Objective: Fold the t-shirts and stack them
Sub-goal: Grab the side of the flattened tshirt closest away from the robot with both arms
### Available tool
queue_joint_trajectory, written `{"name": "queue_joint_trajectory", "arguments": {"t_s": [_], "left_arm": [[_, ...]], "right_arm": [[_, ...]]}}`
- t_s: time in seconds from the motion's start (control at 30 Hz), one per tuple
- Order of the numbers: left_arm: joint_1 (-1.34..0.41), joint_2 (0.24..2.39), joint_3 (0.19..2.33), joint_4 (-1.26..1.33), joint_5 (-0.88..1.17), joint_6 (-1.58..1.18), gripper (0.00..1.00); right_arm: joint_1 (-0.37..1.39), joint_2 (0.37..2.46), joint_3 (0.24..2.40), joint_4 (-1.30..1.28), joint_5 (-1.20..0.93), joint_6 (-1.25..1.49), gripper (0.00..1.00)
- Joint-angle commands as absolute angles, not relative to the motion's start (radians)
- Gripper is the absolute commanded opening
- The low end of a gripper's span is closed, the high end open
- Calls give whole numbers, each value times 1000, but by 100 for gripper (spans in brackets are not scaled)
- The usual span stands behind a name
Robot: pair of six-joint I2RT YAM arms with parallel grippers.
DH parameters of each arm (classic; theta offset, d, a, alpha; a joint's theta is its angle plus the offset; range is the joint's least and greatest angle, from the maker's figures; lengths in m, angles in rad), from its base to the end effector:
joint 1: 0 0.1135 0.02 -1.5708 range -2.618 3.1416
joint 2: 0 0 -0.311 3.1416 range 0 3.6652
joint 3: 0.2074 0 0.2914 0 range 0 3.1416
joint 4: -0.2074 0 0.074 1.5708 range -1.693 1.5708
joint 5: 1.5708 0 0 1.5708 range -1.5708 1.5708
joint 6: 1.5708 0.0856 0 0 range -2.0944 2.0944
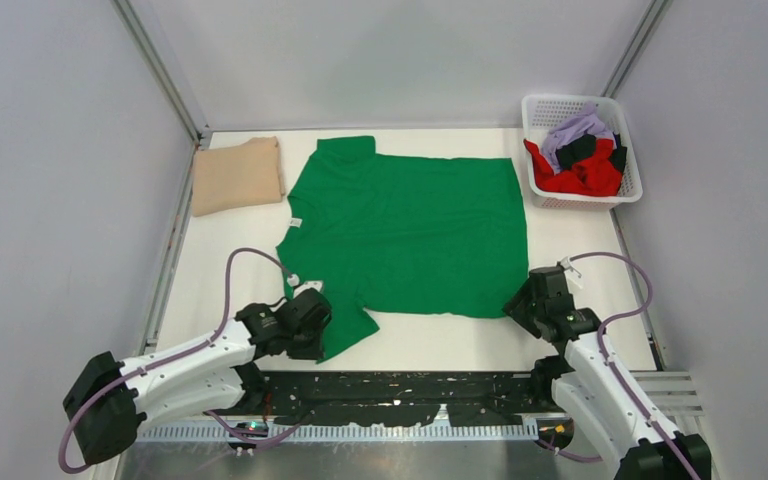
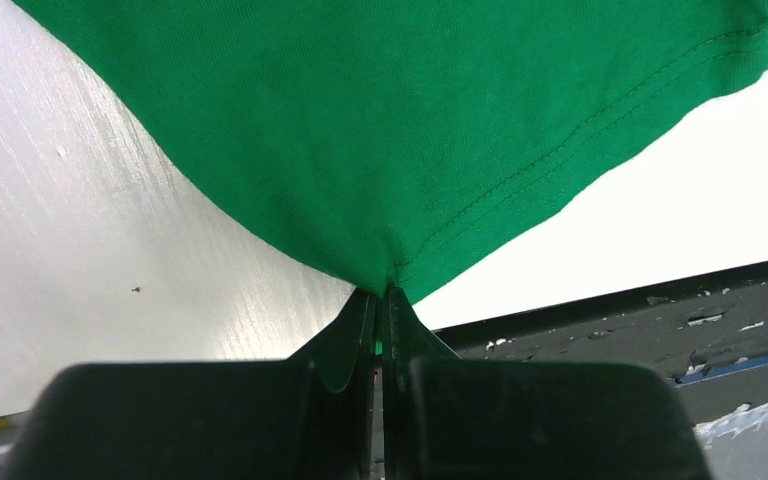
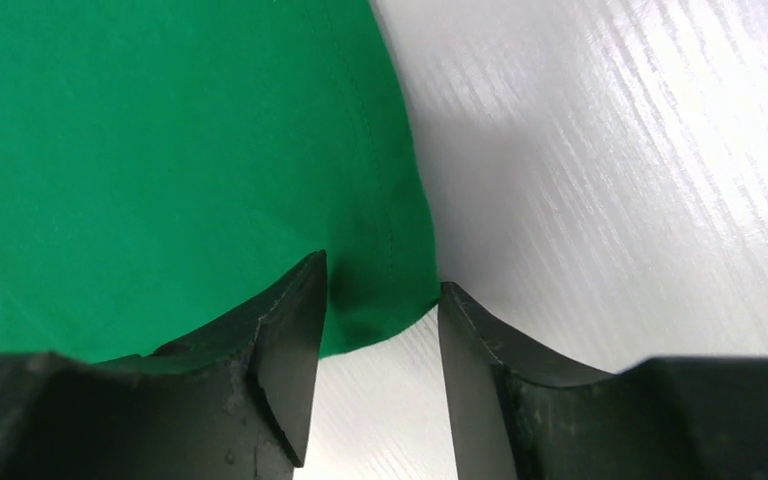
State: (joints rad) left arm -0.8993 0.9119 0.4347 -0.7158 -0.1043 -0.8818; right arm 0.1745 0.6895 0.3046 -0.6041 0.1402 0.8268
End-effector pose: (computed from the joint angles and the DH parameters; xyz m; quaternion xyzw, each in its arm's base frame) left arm 0.1122 -0.1269 0.1338 -0.0012 0.9809 -0.1136 0.1578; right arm 0.1538 0.0150 0.1273 0.3252 0.8988 0.0785 0.2832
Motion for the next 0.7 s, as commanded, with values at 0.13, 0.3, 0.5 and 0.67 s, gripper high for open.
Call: {"name": "queue_joint_trajectory", "arguments": {"t_s": [0.13,0.3,0.5,0.67], "left_arm": [[-900,863,433,-774,-90,-904,0],[-900,800,417,-853,-5,-938,0],[-905,663,407,-944,80,-971,0],[-905,603,402,-855,124,-957,0]], "right_arm": [[172,755,340,-560,223,807,22],[172,685,391,-664,236,789,5],[173,603,406,-768,207,812,5],[173,594,398,-759,185,798,5]]}}
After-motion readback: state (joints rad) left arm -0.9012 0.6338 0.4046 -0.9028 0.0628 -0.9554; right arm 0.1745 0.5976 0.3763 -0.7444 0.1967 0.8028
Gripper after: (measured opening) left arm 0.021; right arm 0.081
